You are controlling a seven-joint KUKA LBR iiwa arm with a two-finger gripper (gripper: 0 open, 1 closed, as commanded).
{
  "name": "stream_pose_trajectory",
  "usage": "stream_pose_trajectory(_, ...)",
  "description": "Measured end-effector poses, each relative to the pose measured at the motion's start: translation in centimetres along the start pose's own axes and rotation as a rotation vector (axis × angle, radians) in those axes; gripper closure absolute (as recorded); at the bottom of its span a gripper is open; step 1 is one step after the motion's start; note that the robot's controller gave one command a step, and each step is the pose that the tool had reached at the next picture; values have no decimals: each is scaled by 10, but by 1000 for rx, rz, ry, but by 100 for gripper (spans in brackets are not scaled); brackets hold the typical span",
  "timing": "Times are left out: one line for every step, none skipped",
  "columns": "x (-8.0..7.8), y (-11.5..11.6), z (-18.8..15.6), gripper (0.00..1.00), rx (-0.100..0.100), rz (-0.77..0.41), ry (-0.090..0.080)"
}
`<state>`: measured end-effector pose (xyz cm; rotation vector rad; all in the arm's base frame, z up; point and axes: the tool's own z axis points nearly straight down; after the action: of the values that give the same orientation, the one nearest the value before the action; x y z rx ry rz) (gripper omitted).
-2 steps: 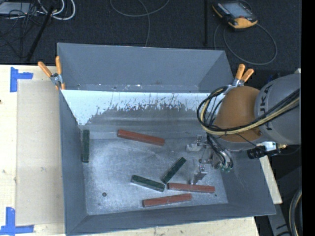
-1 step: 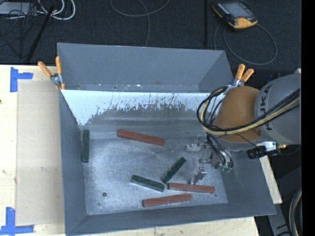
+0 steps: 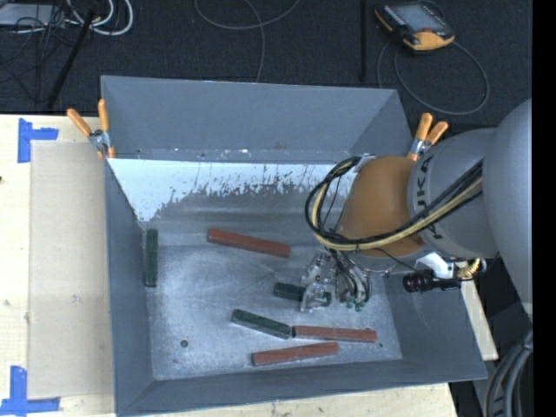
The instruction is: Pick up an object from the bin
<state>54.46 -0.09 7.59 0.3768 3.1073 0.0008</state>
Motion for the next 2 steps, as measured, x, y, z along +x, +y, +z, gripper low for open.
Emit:
stream_pose_trajectory(0,0,0,100,0,0,0)
stream_pose_trajectory(1,0,-1,100,0,-1,0)
